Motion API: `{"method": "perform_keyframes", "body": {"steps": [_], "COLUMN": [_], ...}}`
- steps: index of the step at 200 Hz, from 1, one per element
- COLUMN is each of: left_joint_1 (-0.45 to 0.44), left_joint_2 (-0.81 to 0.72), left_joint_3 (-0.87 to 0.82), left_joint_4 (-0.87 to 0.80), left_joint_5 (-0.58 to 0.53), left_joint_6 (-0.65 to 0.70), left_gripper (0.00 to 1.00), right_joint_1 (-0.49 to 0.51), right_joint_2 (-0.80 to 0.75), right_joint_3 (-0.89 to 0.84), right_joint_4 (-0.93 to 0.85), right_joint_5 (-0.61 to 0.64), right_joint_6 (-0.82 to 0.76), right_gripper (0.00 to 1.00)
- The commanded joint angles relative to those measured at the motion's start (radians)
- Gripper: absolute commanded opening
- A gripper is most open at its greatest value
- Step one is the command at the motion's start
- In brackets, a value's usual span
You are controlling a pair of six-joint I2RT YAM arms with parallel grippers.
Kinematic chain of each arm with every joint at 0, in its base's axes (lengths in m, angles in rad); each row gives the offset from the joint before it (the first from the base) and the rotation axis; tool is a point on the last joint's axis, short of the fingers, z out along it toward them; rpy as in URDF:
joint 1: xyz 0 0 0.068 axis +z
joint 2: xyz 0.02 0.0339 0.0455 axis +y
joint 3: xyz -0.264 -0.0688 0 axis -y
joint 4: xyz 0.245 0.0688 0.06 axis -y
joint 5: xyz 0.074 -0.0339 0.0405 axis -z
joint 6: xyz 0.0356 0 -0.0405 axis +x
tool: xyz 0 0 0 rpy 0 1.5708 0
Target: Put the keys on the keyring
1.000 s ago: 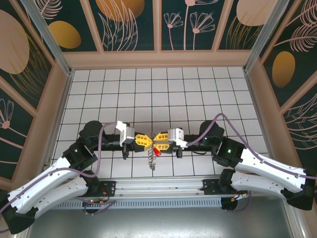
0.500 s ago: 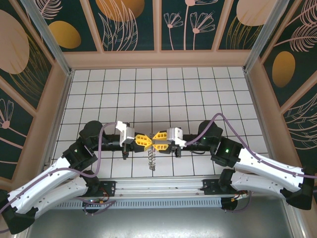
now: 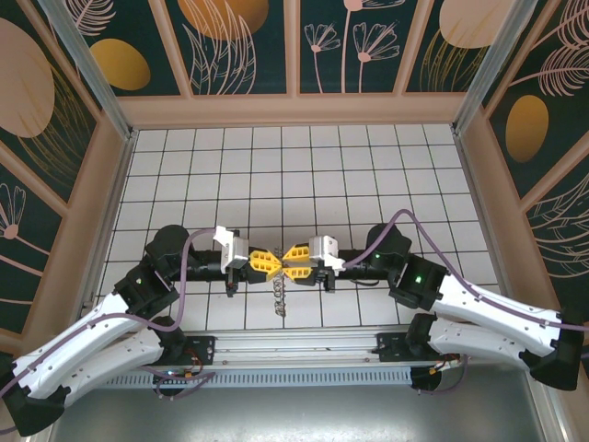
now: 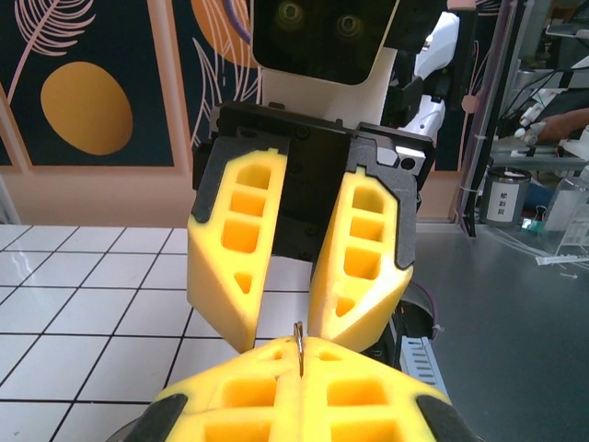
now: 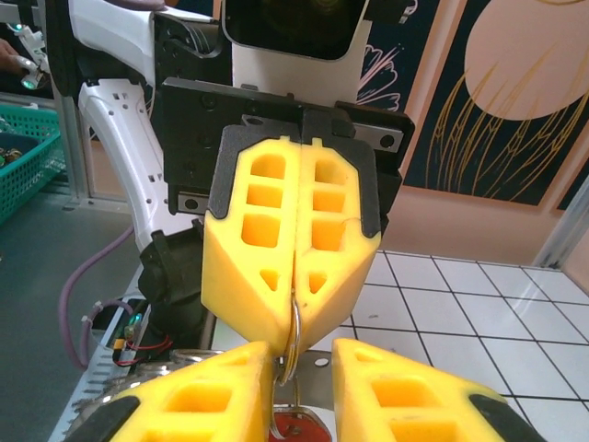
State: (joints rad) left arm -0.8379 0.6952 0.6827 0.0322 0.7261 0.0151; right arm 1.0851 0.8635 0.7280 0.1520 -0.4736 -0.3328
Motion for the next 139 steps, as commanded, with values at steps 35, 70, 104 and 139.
{"method": "perform_keyframes", "body": {"steps": [35,70,104,139], "left_joint_1": [-0.004,-0.004,-0.003,-0.003], "left_joint_2": [-0.014,-0.005,0.038,0.101], "left_joint_3": [0.031,0.052,0.126,0.191], "left_joint_4": [0.051,-0.001,-0.185,-0.318], "left_joint_5": [0.033,0.015,-0.057,-0.122], "left_joint_6": [0.016,0.03,0.095,0.141], "left_gripper": [0.0,0.0,0.06,0.08], "right_joint_1": [-0.019,-0.024,-0.024,-0.024], "right_joint_2": [0.03,0.054,0.081,0.154], "right_joint_3": [0.025,0.053,0.115,0.203], "right_joint_4": [0.013,-0.04,-0.142,-0.252], "right_joint_5": [-0.028,0.025,0.126,0.177], "right_joint_6": [0.009,-0.012,-0.082,-0.143], "right_gripper": [0.08,0.0,0.0,0.0]}}
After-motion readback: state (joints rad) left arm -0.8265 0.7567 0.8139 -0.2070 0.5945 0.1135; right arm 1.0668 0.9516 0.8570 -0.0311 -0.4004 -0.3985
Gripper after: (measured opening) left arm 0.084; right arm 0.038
